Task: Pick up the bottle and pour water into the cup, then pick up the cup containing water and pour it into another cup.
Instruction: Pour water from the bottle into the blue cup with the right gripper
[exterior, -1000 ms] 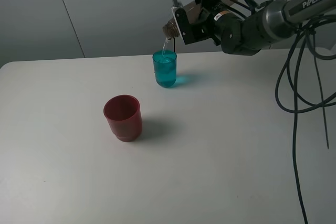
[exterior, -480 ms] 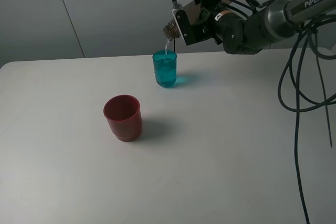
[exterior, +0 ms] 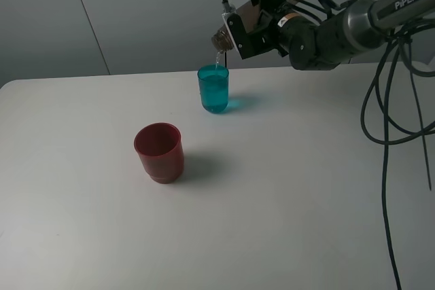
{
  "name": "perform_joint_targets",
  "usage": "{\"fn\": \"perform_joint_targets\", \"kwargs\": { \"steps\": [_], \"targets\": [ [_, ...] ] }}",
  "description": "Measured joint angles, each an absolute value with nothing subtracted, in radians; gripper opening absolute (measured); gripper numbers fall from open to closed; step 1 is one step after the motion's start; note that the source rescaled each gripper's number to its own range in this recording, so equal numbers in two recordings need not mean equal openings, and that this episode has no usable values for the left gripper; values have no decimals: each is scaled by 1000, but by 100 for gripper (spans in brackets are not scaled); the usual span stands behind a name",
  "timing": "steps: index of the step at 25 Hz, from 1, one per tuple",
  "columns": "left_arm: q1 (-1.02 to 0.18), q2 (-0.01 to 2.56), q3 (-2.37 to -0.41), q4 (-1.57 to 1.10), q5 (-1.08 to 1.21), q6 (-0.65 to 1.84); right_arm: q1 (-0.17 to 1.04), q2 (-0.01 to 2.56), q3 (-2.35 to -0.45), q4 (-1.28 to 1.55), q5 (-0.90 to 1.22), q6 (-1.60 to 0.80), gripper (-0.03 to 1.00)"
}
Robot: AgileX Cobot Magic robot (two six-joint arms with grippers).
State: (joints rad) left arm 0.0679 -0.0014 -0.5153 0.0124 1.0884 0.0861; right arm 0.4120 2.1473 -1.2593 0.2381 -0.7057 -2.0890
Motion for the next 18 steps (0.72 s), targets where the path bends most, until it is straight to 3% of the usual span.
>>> {"fn": "perform_joint_targets", "kwargs": {
  "steps": [13,18],
  "targets": [
    [68,-1,-515,12,1088,86,412,2147,-1259,230,-702,-2081,4],
    [68,-1,-515,12,1088,86,412,2147,-1259,229,-691,-1940,4]
  ]
}}
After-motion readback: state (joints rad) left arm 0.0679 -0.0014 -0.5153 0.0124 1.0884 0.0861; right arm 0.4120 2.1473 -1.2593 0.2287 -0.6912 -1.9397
